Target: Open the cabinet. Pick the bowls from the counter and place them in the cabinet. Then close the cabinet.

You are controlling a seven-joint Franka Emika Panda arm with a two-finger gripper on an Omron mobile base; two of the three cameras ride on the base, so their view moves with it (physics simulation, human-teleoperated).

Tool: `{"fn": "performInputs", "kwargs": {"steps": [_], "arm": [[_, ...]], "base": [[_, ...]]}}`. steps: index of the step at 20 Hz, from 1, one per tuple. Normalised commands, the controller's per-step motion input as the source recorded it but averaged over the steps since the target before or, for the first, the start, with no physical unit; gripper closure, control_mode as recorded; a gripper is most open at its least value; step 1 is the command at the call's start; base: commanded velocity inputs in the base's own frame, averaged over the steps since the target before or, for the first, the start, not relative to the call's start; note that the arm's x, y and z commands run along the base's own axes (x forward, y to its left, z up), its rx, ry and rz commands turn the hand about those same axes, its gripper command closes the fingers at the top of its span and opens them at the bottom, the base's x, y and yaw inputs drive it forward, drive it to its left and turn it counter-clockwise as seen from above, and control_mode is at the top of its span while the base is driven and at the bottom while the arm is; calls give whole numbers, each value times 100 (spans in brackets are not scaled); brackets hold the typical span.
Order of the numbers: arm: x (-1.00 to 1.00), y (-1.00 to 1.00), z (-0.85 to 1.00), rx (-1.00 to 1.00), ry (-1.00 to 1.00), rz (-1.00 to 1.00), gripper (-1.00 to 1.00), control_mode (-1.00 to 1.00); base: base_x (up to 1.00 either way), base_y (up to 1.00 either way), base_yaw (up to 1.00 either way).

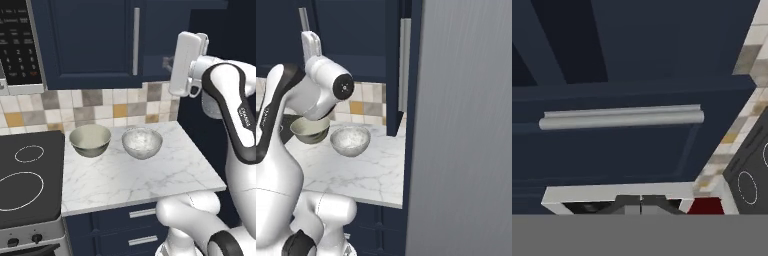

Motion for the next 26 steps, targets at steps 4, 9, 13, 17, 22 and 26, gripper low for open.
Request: {"fn": "performInputs", "kwargs": {"steps": [4,9,13,17,22,26], "arm": [[49,-24,0,4,0,0,100,-100],[40,-9,0,1,0,0,100,-100],[35,0,-1,0,0,0,100,-100],[37,0,-1,0,0,0,100,-100],[27,0,-3,0,0,0,100,-100],[24,0,-6,0,0,0,100,-100]], "base": [[0,0,0],[0,0,0],[0,0,0],[0,0,0],[0,0,0],[0,0,0]]}}
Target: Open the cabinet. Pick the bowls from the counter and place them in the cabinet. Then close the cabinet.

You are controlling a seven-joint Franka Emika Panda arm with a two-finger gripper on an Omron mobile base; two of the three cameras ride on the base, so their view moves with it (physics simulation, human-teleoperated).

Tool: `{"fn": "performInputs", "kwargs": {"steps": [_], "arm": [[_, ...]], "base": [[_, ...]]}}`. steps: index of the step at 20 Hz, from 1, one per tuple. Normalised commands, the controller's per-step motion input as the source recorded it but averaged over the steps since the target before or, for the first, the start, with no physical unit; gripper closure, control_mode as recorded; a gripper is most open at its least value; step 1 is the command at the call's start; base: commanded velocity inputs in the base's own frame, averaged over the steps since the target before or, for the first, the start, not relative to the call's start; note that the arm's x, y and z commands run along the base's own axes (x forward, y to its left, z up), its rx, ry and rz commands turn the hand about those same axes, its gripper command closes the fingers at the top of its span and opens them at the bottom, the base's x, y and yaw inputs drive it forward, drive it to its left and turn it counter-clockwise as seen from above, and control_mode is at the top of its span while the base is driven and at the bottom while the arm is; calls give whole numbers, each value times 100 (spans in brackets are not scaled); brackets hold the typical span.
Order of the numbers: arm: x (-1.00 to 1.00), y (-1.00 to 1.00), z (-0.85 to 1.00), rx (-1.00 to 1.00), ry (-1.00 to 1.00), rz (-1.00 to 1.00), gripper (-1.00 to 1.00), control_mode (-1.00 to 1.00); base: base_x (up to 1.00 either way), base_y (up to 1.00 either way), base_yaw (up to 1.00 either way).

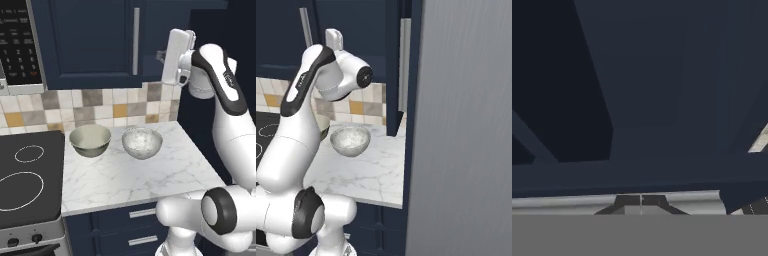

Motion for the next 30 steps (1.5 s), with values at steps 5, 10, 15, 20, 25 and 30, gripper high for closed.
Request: {"fn": "performInputs", "kwargs": {"steps": [5,10,15,20,25,30], "arm": [[24,0,-3,0,0,1,100,-100],[30,2,0,0,1,0,100,-100],[35,9,0,0,8,0,100,-100],[40,3,0,0,4,1,100,-100],[26,0,0,0,1,1,100,-100],[12,15,0,0,0,2,100,-100]], "base": [[0,0,0],[0,0,0],[0,0,0],[0,0,0],[0,0,0],[0,0,0]]}}
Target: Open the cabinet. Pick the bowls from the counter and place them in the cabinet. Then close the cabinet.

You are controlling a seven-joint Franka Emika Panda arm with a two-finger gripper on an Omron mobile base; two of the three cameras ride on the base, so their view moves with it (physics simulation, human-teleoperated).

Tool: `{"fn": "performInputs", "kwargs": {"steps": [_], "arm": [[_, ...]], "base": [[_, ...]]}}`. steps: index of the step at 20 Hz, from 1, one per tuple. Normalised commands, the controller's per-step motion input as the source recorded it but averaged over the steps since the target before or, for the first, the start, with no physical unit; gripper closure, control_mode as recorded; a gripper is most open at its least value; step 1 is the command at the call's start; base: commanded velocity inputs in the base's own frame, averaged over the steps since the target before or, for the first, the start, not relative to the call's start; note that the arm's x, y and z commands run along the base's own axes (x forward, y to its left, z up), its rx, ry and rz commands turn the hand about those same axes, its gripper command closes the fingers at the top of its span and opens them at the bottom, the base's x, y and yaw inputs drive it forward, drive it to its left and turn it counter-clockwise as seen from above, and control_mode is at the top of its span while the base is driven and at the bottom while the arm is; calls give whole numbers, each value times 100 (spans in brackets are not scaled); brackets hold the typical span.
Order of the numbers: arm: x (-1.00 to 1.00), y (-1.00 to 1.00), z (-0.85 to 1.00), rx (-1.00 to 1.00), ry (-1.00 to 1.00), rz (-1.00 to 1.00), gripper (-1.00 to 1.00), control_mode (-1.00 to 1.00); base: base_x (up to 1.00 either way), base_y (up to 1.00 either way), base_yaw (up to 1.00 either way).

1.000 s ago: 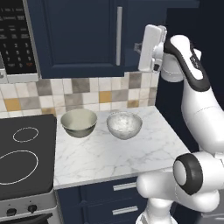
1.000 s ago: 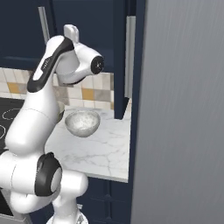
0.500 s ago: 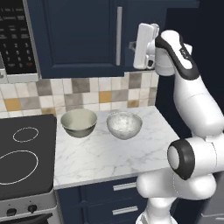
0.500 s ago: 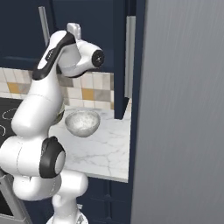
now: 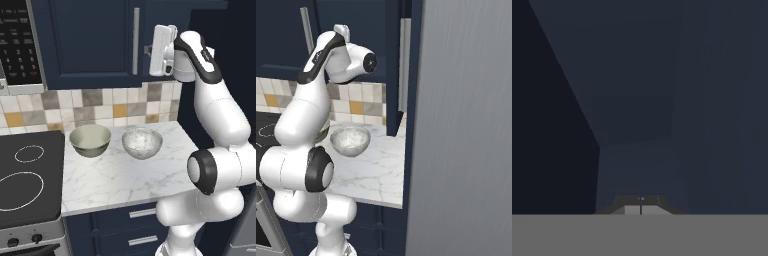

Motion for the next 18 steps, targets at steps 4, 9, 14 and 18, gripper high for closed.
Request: {"fn": "performInputs", "kwargs": {"steps": [4,9,14,18], "arm": [[20,16,0,0,0,3,100,-100],[23,18,0,0,0,3,100,-100],[-6,39,0,0,2,5,100,-100],[-59,46,0,0,0,16,100,-100]], "base": [[0,0,0],[0,0,0],[0,0,0],[0,0,0]]}}
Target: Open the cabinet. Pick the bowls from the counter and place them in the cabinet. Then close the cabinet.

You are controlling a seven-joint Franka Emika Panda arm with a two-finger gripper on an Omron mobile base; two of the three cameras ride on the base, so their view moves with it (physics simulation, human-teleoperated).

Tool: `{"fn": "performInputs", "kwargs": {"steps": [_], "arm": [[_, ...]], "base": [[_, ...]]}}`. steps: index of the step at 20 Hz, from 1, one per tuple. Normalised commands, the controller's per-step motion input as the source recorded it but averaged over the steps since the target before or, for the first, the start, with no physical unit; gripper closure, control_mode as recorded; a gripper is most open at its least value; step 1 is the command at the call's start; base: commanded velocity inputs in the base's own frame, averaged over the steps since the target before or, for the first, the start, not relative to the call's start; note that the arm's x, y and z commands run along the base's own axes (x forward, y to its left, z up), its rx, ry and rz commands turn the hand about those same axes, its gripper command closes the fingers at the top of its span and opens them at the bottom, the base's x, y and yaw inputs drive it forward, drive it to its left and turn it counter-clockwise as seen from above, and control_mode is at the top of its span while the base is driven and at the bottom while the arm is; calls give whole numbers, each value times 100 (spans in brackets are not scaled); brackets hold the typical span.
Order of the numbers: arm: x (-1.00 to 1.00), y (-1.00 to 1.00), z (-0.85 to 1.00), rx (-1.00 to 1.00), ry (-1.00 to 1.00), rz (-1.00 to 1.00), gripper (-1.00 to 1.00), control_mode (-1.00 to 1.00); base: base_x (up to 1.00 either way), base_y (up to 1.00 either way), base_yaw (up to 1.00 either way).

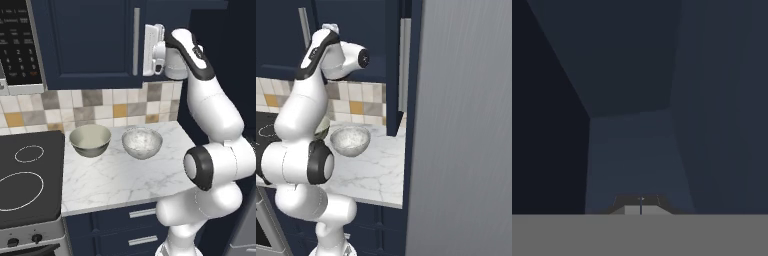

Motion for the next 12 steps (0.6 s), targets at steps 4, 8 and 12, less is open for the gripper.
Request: {"fn": "performInputs", "kwargs": {"steps": [4,8,12], "arm": [[-87,23,0,8,0,19,100,-100],[-100,40,0,13,0,18,100,-100],[-100,100,-7,-12,0,5,100,-100]], "base": [[0,0,0],[0,0,0],[0,0,0]]}}
